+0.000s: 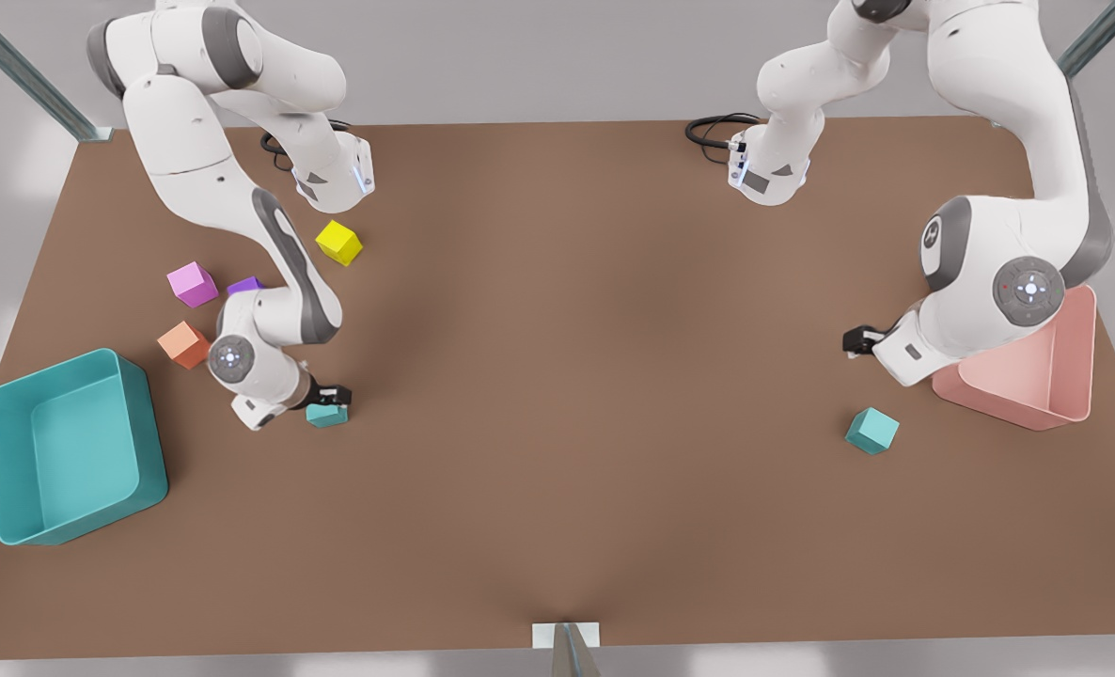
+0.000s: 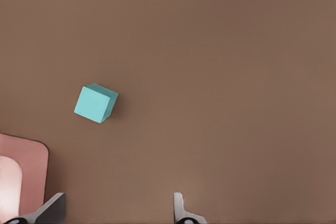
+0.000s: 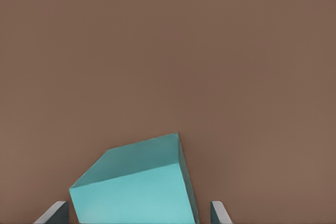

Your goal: Stack the two blue cubes on top of each other

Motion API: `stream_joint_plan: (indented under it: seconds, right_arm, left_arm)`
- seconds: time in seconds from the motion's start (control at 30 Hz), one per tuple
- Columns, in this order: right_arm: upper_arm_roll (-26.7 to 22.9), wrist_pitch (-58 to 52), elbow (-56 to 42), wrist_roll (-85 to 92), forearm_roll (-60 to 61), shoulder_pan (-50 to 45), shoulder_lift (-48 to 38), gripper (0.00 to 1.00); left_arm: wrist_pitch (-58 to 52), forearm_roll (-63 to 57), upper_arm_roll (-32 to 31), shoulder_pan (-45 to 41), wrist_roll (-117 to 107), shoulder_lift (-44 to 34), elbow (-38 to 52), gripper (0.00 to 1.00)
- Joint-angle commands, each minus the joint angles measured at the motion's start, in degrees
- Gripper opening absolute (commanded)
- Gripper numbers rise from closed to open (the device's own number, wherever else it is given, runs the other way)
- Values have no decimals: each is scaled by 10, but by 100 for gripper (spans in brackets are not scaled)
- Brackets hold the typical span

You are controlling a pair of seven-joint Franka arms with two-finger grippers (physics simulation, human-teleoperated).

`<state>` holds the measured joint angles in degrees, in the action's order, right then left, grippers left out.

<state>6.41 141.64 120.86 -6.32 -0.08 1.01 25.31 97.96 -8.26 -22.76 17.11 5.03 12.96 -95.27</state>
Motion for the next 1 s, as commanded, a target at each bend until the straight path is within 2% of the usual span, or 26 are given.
stream_joint_plan:
  seconds: [0.0,0.1,0.53,0.57,0.6,0.67,0.77,0.83,0.93,0.97]
  right_arm:
    - [0,23,0,9,2,0,4,100]
    - [0,23,6,13,1,0,4,100]
    - [0,76,31,32,1,0,23,100]
    - [0,74,30,32,1,0,23,94]
    - [0,69,27,32,1,0,23,76]
    - [0,67,28,33,1,0,23,59]
    - [0,66,30,48,1,1,19,53]
    - [0,60,30,57,1,1,13,43]
    - [3,4,26,58,1,-1,-18,33]
    - [6,-15,25,58,1,-1,-31,33]
  left_arm:
    - [105,-11,-2,11,250,8,-17,100]
    - [164,-16,-1,16,252,21,-62,100]
    - [166,-41,2,58,256,109,-46,100]
    - [166,-41,2,66,256,117,-43,100]
    - [166,-41,2,75,257,120,-43,100]
    - [166,-42,2,72,257,121,-43,100]
    - [182,-62,2,71,256,127,-45,100]
    - [200,-86,2,70,256,142,-45,100]
    - [213,-87,2,92,257,165,-46,100]
    - [226,-87,2,94,257,166,-48,100]
